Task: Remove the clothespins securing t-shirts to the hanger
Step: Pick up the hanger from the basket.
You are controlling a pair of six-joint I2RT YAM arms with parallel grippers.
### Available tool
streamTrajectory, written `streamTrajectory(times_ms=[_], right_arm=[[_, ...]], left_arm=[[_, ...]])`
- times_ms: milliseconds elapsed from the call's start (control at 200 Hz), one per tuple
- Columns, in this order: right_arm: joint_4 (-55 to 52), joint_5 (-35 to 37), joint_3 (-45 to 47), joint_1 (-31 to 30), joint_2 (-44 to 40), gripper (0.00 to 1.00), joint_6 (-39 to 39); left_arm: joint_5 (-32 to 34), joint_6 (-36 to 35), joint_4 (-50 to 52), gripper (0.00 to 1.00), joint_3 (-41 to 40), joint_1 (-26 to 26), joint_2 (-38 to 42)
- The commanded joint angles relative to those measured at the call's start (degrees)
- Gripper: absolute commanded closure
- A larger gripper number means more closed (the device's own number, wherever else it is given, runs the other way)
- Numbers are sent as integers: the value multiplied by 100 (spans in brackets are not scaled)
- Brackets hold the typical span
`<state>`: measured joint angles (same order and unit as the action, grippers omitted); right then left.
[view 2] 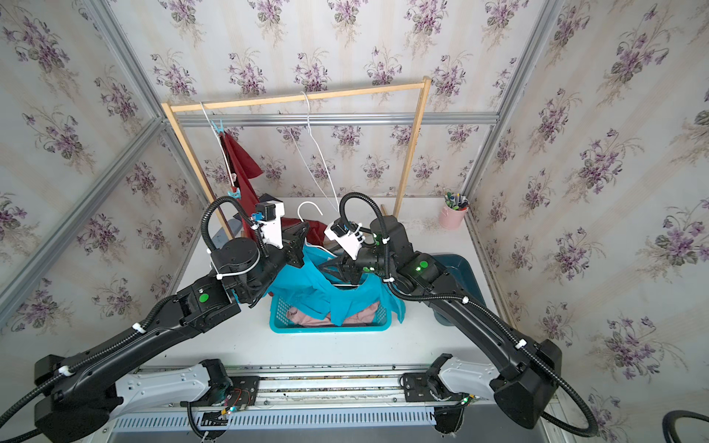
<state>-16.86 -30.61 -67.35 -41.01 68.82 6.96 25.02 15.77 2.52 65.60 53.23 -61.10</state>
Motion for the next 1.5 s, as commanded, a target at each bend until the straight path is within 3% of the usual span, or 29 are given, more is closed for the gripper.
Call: streamTrajectory(times_ms=[0,40,235,295,405,450,500,574,699,864,1329,1389,1494], right_arm=[[70,553,-41,-20,-81,88,380],[110,586,-35,-16,-125,100,481],[80,584,-182,-14,-252,100,1183],[-3,506,-305,-20,-246,100,1371],[-158,364,-460,-15,-220,100,1719],[-192,362,-493,-13,-204,100,1844],[-256,402,-536,-16,-177,100,1951],[-424,424,-648,-14,-111,100,2098],[-649,262,-772,-16,-22,100,2293],[-959,-67,-1092,-10,179,100,2420],[-1435,-969,-1717,-14,662,100,2549],[-1421,-1046,-1793,-30,724,100,2538],[-1469,-1104,-1911,-51,838,100,2529]], left_arm=[[-201,-302,-345,100,-1,-7,143],[-318,-381,-332,100,-18,-6,209],[-1523,-1135,-345,94,-173,-6,473],[-1874,-1400,-211,83,-156,-11,518],[-2551,-2223,436,50,51,-19,568],[-2756,-2502,1088,42,349,-66,551],[-3019,-2655,1962,39,813,-291,529],[-3873,-2609,2741,39,1216,-987,606],[-5193,-2900,3129,37,1104,-2074,890],[-5961,-3206,3340,37,974,-2654,779],[-6989,-3248,3342,40,1502,-2889,84],[-7092,-3230,3342,44,1482,-2889,31],[-7329,-3094,3342,68,1555,-2893,-97]])
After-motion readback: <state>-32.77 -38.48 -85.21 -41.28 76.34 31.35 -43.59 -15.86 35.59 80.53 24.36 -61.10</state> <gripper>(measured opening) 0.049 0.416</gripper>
